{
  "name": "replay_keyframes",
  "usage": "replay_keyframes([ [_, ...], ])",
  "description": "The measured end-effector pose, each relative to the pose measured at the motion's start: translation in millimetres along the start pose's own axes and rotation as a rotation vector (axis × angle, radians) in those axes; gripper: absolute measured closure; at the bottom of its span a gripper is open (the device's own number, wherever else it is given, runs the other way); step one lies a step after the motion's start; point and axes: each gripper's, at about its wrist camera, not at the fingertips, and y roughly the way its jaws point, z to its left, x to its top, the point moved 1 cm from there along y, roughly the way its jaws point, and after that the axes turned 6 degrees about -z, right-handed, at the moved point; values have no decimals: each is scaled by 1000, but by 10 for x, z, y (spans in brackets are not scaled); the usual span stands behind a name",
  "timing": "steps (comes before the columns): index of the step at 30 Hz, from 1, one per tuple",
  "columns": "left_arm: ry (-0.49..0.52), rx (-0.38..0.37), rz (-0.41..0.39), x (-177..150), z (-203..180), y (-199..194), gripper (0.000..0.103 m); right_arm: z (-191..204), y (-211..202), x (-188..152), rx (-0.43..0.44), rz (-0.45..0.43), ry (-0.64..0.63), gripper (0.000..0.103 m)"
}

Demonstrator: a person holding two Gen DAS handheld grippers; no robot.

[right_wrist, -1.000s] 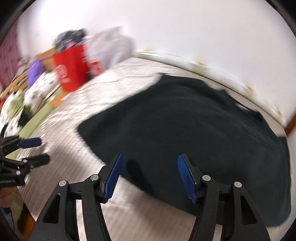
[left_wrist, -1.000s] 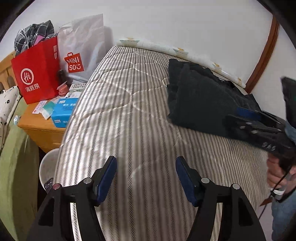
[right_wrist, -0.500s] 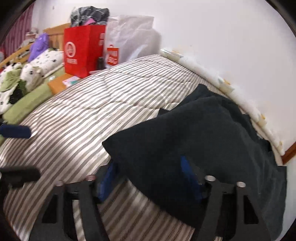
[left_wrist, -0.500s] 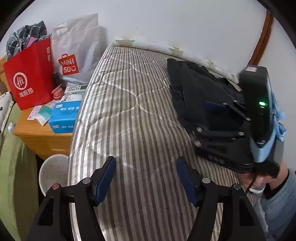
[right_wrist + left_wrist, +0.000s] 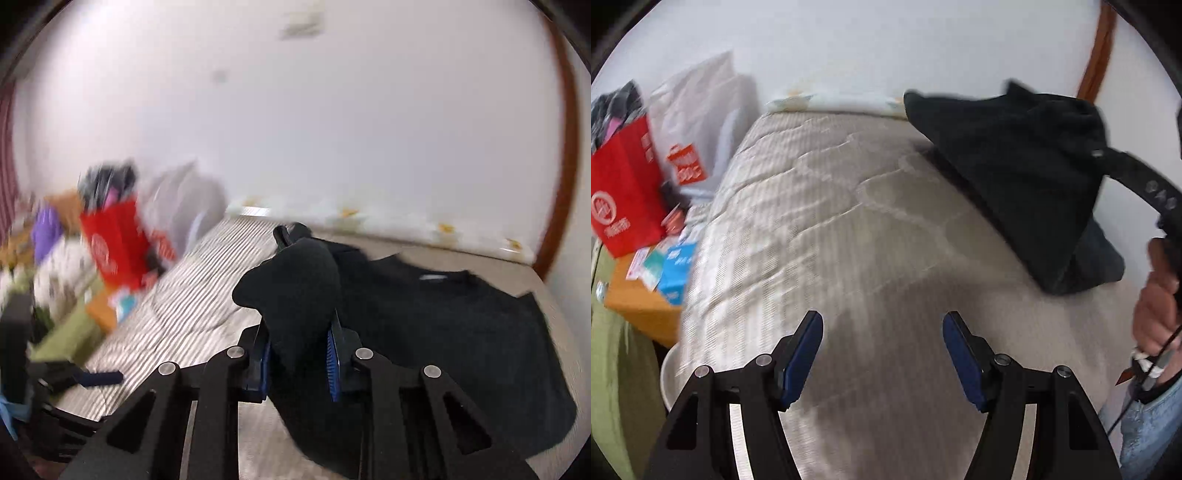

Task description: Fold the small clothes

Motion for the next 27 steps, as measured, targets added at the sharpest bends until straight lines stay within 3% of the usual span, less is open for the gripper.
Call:
replay_keyframes([
  [6,33,-55,-34,199,-788,108,38,-1362,-623,-65,-49,-89,172,81],
  [11,87,-95,-38,260,-1459,211,38,-2423,-773,-605,-94,-32,359,81],
  [14,126,-119,-18,271,-1828,357,37,-2846,-708,-991,-109,70,448,79],
  [17,173,-150,19,227,-2157,518,35,-3129,-729,-1256,-8,110,566,70],
  [20,196,-193,51,136,-2385,646,34,-3161,-889,-1259,-64,97,515,50],
  [24,207,-176,95,43,-2482,818,33,-3258,-1009,-1245,0,71,533,46],
  [27,232,-127,61,38,-2484,884,33,-3241,-913,-1222,10,63,526,39],
])
